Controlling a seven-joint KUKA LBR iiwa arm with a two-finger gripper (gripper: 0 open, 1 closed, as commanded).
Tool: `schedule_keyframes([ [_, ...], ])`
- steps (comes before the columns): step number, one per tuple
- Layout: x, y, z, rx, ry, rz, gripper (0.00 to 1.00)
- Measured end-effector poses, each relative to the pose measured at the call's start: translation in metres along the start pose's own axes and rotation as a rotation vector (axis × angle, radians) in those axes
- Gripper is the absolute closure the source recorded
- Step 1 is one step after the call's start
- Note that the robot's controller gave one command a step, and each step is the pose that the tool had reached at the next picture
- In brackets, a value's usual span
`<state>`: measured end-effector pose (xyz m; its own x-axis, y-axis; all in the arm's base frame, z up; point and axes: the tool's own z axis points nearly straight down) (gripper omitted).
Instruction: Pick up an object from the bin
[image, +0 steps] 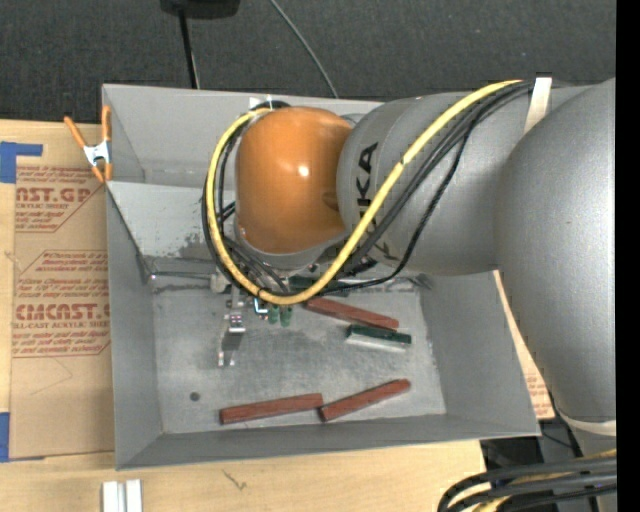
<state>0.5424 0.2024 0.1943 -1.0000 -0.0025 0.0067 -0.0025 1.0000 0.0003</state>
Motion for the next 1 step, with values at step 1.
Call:
schedule_keyframes([
  [1, -0.0020, -0.0009, -0.0043, -0.001, -0.007, 0.002, 0.00],
])
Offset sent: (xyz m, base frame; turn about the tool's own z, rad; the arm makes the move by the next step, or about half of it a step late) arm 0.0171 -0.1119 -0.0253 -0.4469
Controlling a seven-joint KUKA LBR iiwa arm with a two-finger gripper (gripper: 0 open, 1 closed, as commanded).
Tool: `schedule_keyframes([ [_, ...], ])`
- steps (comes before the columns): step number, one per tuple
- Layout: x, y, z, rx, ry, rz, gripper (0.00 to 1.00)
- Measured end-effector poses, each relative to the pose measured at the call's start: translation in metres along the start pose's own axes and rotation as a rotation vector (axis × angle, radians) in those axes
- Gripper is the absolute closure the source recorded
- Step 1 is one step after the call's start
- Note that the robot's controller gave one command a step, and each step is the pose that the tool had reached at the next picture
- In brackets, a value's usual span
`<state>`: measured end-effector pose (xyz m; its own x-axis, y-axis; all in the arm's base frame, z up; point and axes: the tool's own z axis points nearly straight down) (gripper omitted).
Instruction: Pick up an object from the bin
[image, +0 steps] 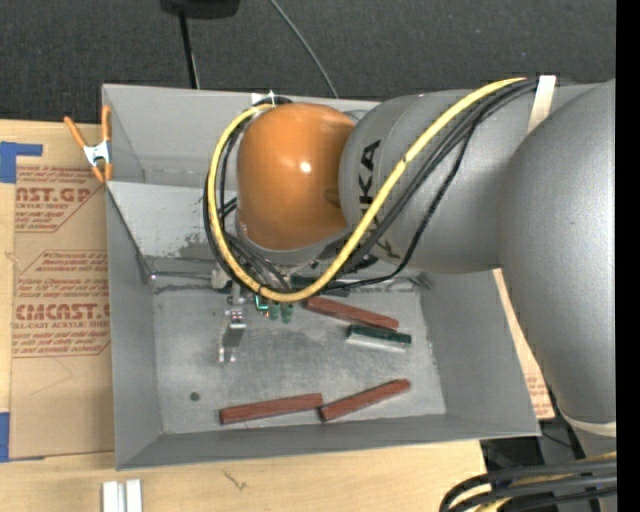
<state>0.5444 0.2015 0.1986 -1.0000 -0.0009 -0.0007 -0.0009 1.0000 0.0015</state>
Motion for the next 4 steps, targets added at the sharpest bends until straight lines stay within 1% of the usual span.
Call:
schedule_keyframes([
  [1, -0.002, -0.015, 0.005, -0.002, -0.002, -0.093, 0.00],
  [2, 0.030, -0.050, 0.033, 0.002, -0.004, -0.370, 0.00],
  [3, 0.045, -0.057, 0.064, 0.000, 0.001, -0.394, 0.00],
  [4, 0.048, -0.076, 0.070, 0.000, 0.002, -0.138, 0.00],
])
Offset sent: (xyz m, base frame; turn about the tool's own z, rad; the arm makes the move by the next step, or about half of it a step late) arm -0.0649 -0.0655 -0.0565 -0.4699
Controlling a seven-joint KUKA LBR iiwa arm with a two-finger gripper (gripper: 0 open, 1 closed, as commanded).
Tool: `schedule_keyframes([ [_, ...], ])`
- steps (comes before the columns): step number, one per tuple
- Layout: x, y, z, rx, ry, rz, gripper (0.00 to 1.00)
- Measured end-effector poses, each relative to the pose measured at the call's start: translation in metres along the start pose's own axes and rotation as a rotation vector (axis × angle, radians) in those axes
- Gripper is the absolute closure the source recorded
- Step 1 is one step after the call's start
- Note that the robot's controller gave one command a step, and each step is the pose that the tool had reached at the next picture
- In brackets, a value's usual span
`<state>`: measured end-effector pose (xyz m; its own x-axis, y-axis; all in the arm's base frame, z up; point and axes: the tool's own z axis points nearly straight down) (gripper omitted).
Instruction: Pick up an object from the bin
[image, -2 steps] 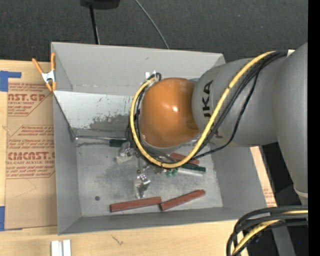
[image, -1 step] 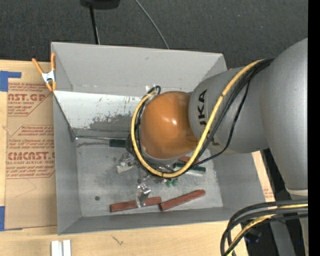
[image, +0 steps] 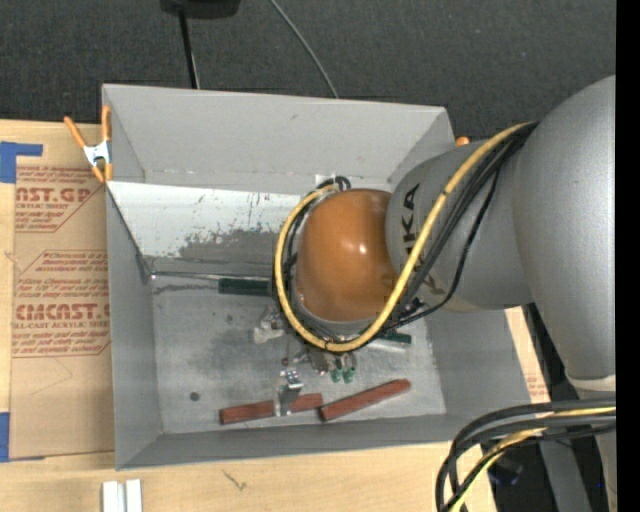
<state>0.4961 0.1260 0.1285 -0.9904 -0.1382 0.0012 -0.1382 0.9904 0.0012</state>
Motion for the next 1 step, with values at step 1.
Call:
schedule_keyframes([
  [1, 0.0098, -0.0033, 0.0526, 0.000, -0.014, -0.379, 1.00],
])
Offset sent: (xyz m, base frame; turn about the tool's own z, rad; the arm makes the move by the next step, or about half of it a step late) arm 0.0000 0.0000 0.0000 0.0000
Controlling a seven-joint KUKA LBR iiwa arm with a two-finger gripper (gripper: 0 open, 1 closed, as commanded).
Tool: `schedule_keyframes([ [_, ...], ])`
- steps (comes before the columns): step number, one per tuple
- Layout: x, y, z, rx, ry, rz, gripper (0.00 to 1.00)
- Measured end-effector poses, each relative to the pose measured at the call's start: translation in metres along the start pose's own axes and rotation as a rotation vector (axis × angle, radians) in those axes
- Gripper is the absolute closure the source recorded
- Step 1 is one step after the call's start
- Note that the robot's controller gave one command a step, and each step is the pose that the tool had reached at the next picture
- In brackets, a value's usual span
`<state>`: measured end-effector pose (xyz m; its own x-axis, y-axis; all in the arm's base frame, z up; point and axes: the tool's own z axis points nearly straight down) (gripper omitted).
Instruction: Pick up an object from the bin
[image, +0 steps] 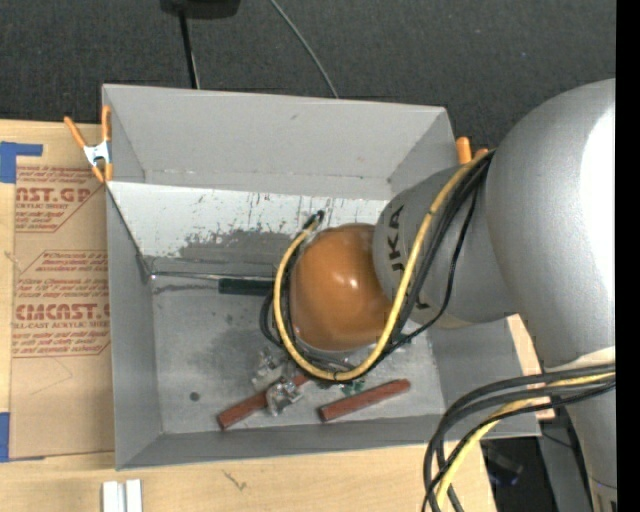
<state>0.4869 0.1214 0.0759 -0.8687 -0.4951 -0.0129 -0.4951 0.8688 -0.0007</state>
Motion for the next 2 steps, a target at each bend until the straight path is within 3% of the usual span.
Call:
schedule_keyframes([
  [1, 0.000, 0.000, 0.000, 0.000, 0.000, 0.000, 1.00],
  [2, -0.019, -0.033, -0.180, 0.003, 0.003, 0.075, 1.00],
])
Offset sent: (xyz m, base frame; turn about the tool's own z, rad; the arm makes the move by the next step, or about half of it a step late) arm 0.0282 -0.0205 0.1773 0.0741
